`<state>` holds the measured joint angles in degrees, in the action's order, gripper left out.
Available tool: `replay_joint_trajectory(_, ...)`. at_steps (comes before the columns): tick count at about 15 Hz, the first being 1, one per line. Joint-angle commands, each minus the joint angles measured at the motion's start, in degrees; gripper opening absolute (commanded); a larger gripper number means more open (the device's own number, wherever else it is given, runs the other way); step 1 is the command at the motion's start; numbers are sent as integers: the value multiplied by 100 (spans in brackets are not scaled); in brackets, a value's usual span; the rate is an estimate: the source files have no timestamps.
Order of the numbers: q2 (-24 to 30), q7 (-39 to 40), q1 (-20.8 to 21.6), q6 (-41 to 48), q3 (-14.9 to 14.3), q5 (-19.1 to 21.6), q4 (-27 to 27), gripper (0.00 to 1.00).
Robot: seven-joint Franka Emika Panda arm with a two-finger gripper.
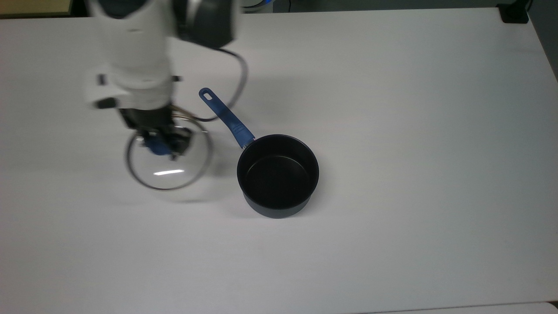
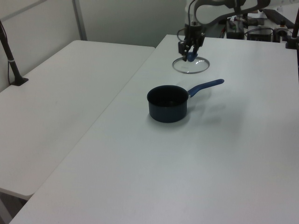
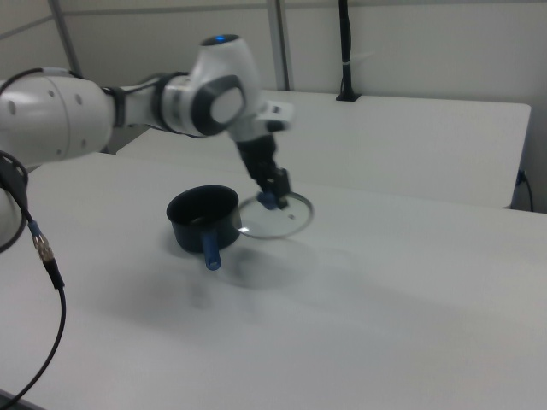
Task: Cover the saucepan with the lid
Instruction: 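Carry the lid over the navy saucepan and lower it onto the rim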
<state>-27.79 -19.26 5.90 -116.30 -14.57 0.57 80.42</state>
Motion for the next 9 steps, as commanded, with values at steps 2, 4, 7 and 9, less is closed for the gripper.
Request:
replay_joint_trajectory(2,63,-569,894,248,-248,-39,-246,52)
replay_joint_trajectory(4,37,-753,1096,204,-222,-57,-247,52)
replay_joint_trajectory(7,-130,-1008,1264,169,-160,-83,-316,52)
replay_joint_trajectory(9,-297,-1123,1326,160,-160,-92,-483,52)
